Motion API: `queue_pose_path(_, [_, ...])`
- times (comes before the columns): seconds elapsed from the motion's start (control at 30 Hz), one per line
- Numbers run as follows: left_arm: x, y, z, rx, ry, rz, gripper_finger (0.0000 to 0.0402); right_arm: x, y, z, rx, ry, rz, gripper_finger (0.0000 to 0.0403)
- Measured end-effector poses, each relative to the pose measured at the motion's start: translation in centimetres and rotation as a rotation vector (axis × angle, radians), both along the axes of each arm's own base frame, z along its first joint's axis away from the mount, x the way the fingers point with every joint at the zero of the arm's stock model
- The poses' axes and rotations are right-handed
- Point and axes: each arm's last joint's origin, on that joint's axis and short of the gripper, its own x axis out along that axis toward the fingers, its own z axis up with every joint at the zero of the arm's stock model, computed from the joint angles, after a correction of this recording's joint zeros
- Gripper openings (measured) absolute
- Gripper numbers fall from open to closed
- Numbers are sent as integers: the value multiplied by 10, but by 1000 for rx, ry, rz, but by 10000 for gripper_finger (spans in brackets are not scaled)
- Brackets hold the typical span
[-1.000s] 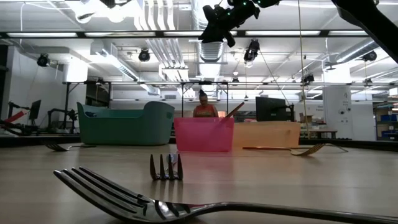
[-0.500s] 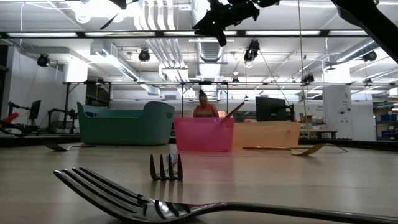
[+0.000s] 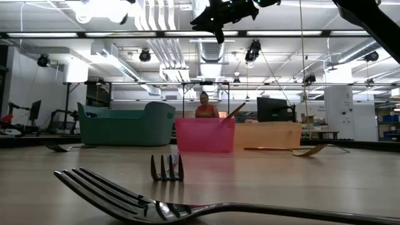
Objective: Sort silverware by color (type)
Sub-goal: Put the black fork into the orange bin
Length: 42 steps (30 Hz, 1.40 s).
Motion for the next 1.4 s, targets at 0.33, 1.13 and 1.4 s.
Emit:
queue_pose_path(0.33, [37,6,-8,-56,-25,-94,0,1,0,3,10,-35,-6,77])
queue_pose_path(1.13, [41,13,-12,-91,-22,-102,0,23,35,6,250,-78,243,153])
queue_pose_path(1.4, [47,26,-16,-72,29,-68,0,46,59,11,114,-159,212,197])
